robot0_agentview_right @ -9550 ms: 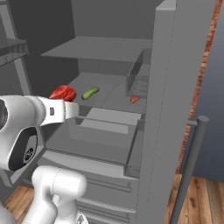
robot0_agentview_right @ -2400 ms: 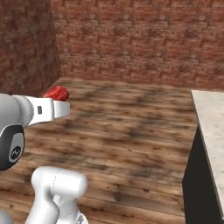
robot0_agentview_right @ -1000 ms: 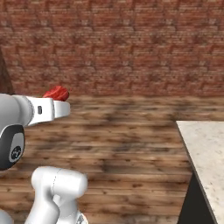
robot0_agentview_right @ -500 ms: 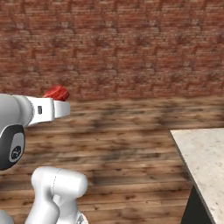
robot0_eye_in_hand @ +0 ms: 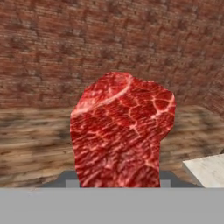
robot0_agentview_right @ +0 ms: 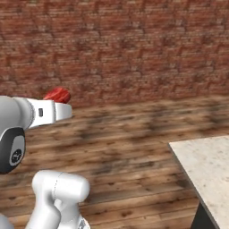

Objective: Gather the cucumber and sweet potato from the fridge and place them on a tray on the dining counter. Then gather the steak and chicken drumstick from the fridge and place them on the other tray.

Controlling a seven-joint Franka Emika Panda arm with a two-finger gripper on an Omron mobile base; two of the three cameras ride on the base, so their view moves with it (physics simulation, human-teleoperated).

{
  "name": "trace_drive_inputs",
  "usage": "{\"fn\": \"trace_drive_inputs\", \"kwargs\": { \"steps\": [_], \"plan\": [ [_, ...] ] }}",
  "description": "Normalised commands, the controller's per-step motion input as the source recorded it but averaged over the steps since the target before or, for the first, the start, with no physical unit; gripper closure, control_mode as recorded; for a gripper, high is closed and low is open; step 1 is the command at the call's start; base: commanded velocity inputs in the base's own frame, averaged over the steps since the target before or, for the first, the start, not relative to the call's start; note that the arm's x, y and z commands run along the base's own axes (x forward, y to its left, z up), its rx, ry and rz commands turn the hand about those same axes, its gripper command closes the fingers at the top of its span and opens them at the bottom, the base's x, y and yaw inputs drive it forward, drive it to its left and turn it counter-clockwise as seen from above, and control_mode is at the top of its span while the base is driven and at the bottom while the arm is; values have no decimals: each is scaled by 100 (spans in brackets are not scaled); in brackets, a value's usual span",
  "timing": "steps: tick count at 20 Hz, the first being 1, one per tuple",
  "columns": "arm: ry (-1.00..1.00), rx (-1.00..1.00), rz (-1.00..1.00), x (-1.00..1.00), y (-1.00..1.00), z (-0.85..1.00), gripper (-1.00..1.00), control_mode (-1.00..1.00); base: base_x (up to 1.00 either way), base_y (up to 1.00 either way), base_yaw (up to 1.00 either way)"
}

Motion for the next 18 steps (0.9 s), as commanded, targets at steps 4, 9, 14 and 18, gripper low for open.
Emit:
{"fn": "trace_drive_inputs", "kwargs": {
  "steps": [4, 9, 14, 18],
  "plan": [
    [0, 0, 0, 0, 0, 0, 100, 100, 66, 0, -27],
    [0, 0, 0, 0, 0, 0, 100, 100, 65, 0, -29],
    [0, 0, 0, 0, 0, 0, 100, 100, 68, 0, -29],
    [0, 0, 0, 0, 0, 0, 100, 100, 71, 0, -29]
  ]
}}
